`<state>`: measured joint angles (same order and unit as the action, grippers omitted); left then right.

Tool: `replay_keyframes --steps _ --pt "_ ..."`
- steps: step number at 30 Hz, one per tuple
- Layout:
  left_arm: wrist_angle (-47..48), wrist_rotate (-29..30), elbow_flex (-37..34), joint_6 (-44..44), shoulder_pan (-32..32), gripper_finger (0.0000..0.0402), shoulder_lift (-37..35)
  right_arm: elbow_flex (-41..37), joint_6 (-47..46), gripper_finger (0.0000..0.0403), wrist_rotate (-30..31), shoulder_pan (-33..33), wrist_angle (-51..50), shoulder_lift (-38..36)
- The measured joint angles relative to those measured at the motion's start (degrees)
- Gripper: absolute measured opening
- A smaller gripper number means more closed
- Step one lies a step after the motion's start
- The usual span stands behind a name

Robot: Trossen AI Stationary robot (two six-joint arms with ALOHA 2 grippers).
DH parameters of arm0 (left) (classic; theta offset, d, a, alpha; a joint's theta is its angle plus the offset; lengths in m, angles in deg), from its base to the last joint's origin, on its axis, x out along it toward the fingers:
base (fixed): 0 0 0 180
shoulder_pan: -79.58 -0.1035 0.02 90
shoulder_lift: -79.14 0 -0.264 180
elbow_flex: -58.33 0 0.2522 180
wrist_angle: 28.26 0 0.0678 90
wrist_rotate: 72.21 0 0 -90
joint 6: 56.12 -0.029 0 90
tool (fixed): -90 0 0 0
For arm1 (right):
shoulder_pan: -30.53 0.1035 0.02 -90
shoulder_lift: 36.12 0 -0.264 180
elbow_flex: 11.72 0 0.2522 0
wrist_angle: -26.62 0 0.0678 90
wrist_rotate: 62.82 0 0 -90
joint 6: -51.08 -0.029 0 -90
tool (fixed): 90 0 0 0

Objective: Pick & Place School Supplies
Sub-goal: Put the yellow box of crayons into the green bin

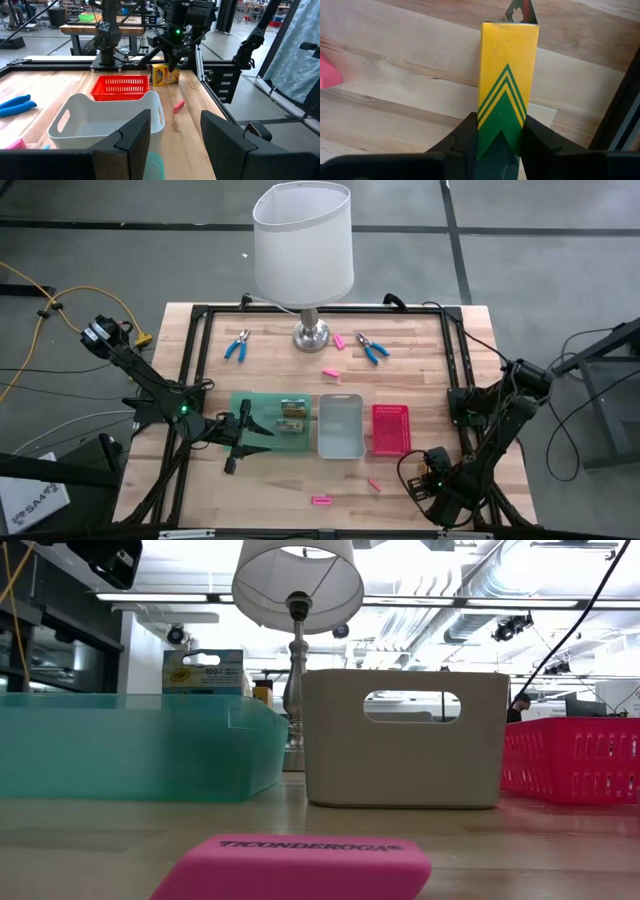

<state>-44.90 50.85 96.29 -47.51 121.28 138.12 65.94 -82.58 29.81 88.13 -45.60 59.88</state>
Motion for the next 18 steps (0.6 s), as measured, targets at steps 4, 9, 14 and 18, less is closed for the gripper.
replay_keyframes --steps 4,9,14,18 --pt "0.0 0.0 0.0 -0.01 0.0 0.0169 0.0 0.0 0.01 0.0101 0.02 0.0 -0.02 -0.26" --pt "-0.02 0.0 0.0 -0.02 0.02 0.0169 0.0 -0.07 0.42 0.01 0.1 0.0 -0.61 -2.41" --pt "-0.01 0.0 0.0 -0.02 0.0 0.0169 0.0 -0.07 1.36 0.01 0.67 0.15 -1.49 -5.15" --pt "0.01 0.0 0.0 -0.04 0.02 0.0169 0.0 -0.07 4.07 0.01 3.21 0.15 -1.57 -7.39"
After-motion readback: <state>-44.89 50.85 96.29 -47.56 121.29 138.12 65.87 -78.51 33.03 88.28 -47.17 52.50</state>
